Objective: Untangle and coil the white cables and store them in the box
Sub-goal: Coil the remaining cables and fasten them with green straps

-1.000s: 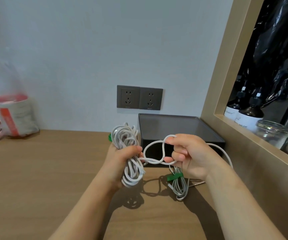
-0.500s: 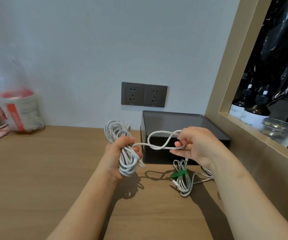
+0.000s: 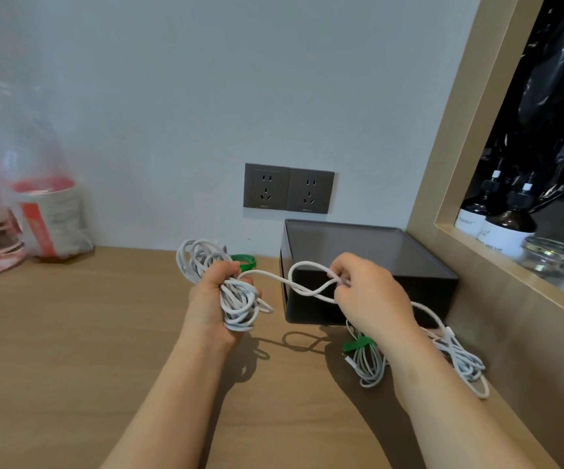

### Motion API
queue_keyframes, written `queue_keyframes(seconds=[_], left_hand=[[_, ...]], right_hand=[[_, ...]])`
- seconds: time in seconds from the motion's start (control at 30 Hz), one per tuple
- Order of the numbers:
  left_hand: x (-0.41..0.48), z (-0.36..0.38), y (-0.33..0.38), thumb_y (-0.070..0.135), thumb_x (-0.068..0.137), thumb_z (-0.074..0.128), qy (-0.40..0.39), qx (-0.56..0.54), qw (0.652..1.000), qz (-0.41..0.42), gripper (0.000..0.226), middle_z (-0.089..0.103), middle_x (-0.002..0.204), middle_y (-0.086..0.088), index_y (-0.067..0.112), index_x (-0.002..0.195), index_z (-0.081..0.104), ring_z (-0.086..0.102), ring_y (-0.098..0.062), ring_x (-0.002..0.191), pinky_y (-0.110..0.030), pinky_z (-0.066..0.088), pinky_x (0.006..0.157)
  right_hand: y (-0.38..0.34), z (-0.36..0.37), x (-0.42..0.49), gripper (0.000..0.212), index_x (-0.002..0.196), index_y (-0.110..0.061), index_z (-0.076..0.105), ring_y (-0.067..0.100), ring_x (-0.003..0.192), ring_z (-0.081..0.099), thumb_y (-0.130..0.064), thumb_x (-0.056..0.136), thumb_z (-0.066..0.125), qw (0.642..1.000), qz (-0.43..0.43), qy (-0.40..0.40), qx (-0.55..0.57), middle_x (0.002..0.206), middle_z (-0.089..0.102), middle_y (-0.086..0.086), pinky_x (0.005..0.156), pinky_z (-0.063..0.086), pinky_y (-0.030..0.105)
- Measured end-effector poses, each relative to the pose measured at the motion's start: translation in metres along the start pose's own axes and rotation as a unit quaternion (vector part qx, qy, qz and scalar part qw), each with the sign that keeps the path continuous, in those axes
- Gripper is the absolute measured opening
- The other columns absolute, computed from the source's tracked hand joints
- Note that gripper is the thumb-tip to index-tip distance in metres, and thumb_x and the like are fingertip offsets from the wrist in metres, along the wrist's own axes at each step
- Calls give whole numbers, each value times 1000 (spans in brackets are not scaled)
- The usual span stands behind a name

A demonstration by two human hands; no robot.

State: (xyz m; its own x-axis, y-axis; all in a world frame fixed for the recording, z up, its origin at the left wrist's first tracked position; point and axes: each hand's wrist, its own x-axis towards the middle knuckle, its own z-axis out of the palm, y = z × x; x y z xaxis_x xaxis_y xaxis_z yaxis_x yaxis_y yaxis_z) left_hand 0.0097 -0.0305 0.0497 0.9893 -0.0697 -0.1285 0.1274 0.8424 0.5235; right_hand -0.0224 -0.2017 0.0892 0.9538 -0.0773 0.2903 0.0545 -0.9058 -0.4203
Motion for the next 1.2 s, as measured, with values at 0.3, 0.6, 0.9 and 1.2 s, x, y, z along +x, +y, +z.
queue_keyframes(seconds=[0.3, 0.6, 0.9, 1.2], left_hand=[[5, -3, -6, 6, 85, 54, 41, 62, 997, -3, 18, 46, 42, -3, 8, 68, 47, 46, -13, 32, -20, 45, 39], [-10, 1, -15, -3, 68, 69, 63, 392, 895, 204, 44, 62, 84, -9, 22, 100, 51, 62, -20, 68, -32, 53, 59], [-17, 9, -16, 2, 66, 80, -106, 387, 908, 119, 35, 56, 66, -2, 13, 85, 52, 62, -15, 61, -38, 55, 66], [-26, 16, -34, -20, 75, 59, -97, 340, 935, 16, 39, 60, 72, -19, 3, 106, 53, 66, -33, 65, -38, 58, 59]], right_hand=[[11, -5, -4, 20, 80, -20, 55, 18, 69, 51, -6, 90, 45, 972, 91, 156, 147, 78, 56, 0, 56, 42, 30], [8, -1, -4, 15, 84, -21, 62, 10, 70, 54, -17, 93, 51, 977, 55, 95, 183, 75, 59, -3, 55, 42, 22], [-3, 0, -3, 33, 120, -27, 62, 19, 94, 59, -13, 96, 44, 997, 26, -54, -47, 110, 62, 3, 83, 52, 31], [4, 17, -16, 16, 96, -24, 51, 9, 79, 55, -11, 89, 58, 991, 11, 17, 133, 96, 57, -2, 62, 42, 14]])
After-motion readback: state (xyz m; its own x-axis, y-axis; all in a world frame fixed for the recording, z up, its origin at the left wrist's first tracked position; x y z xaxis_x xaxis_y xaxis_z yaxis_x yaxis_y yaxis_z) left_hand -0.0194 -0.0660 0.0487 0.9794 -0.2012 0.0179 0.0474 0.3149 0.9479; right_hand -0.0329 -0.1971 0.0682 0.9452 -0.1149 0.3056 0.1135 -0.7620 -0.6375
